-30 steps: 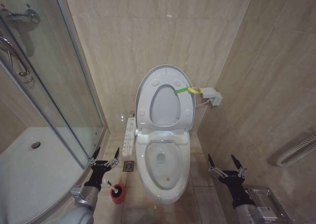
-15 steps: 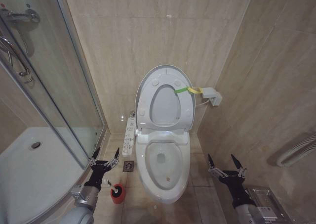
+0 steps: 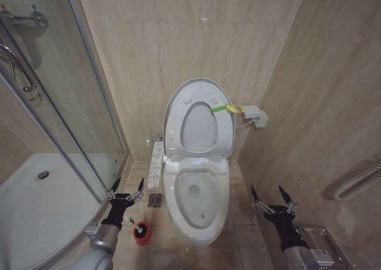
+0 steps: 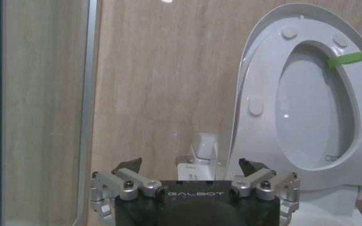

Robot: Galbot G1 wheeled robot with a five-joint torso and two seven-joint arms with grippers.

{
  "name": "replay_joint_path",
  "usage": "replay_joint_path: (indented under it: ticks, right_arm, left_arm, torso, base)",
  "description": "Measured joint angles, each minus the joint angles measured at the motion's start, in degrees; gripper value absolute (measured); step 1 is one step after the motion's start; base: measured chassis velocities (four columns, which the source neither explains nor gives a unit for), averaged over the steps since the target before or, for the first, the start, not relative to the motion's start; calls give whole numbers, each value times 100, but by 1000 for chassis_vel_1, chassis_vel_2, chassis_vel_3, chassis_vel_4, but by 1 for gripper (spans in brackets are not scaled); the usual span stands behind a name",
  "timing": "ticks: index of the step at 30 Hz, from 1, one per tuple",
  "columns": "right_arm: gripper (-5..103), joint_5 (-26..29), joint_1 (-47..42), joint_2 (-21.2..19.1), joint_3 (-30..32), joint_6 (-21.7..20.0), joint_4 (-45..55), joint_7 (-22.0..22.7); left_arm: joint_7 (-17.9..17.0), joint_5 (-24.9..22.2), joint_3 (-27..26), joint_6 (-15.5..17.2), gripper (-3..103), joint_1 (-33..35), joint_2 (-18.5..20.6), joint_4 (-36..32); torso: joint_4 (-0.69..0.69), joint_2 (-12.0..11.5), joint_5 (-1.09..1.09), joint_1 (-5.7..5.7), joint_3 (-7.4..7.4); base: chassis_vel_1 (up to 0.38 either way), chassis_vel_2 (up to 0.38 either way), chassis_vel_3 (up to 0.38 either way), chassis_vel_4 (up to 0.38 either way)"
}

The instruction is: Open the toilet lid, clean the toilet bowl with a toilet brush, close the toilet lid, and flush.

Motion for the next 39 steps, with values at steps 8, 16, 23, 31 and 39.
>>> replay_joint_path:
  ticks: [8,16,23,31,39]
  right_arm:
    - [100,0,0,0,0,0,0,0]
    - [100,0,0,0,0,0,0,0]
    - [100,0,0,0,0,0,0,0]
    - [100,0,0,0,0,0,0,0]
    - [100,0,0,0,0,0,0,0]
  left_arm:
    - [0,0,0,0,100,0,0,0]
    - [0,0,0,0,100,0,0,0]
    - [0,0,0,0,100,0,0,0]
    - [0,0,0,0,100,0,0,0]
    - [0,0,0,0,100,0,0,0]
  torso:
    - [0,0,0,0,0]
    - [0,0,0,0,0]
    - [0,0,0,0,0]
    - [0,0,0,0,0]
    - [0,0,0,0,0]
  base:
    - [0,0,0,0]
    - [0,0,0,0]
    - [0,0,0,0]
    - [0,0,0,0]
    - [0,0,0,0]
